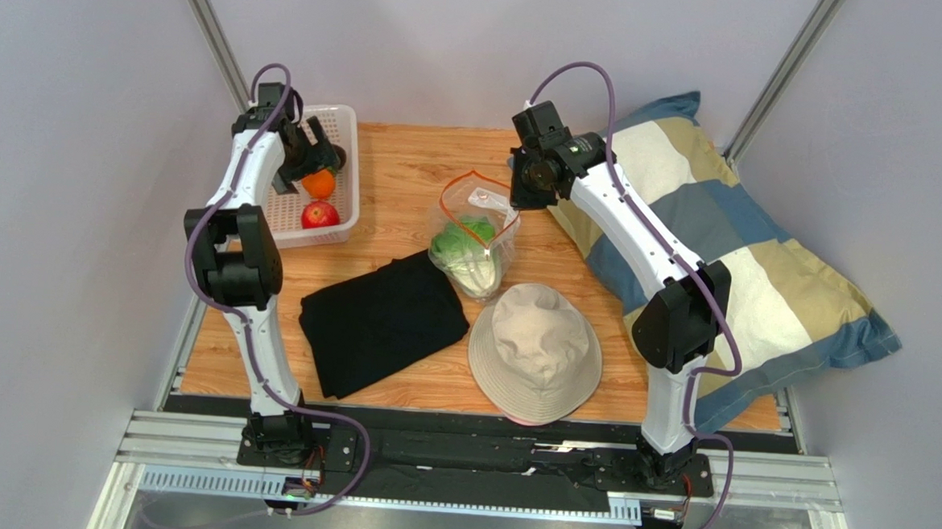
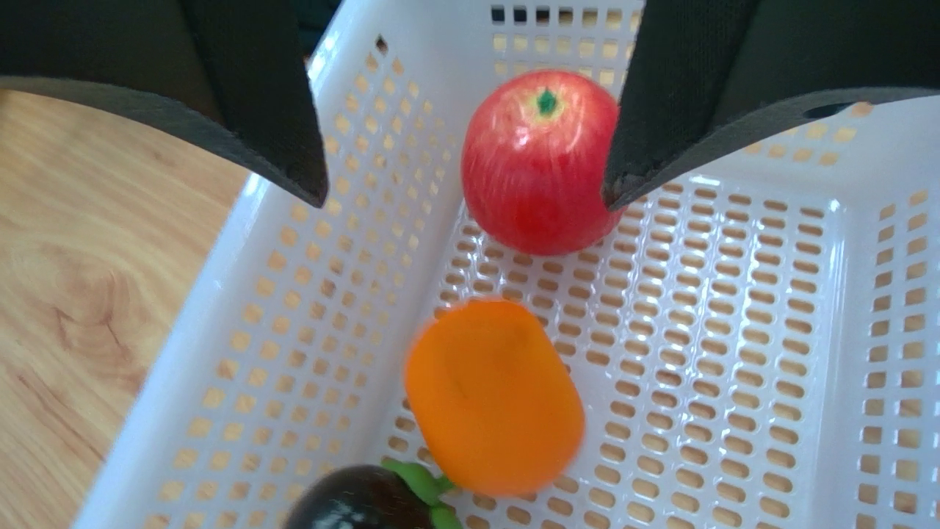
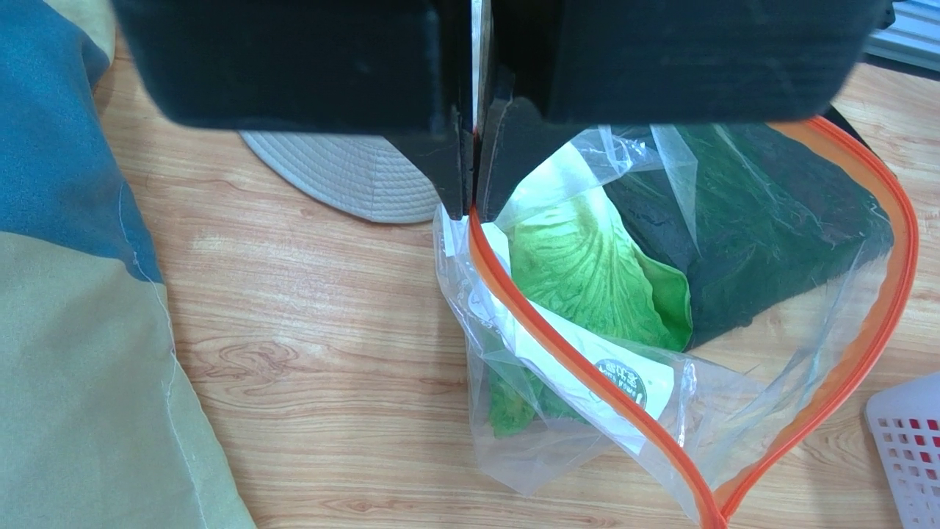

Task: Open the zip-top bag and remove the fake food

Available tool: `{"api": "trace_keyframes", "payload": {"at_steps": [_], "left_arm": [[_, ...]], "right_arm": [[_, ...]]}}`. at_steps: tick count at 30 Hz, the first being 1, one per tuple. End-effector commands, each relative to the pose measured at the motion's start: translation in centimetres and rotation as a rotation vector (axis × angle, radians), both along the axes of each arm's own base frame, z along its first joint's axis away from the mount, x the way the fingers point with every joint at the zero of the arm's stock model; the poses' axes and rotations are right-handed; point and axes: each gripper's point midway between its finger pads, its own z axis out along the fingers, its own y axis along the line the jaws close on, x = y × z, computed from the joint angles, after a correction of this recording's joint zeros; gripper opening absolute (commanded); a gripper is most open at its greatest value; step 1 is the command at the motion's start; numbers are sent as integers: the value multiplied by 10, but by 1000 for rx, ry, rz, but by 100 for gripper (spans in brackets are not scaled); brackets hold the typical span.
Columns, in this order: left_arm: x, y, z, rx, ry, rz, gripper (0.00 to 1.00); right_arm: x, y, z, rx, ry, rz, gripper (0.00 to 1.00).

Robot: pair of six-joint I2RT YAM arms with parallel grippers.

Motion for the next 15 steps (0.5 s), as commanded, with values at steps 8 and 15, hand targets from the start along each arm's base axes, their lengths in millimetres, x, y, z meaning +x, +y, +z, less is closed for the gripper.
{"api": "trace_keyframes", "payload": {"at_steps": [8, 15], "left_arm": [[-76, -211, 176, -476, -473, -544, 40], [-123, -310, 165, -512, -325, -675, 22]], "right_arm": [[13, 3, 41, 44, -109, -10, 0], [10, 7, 44, 53, -121, -36, 0]]}}
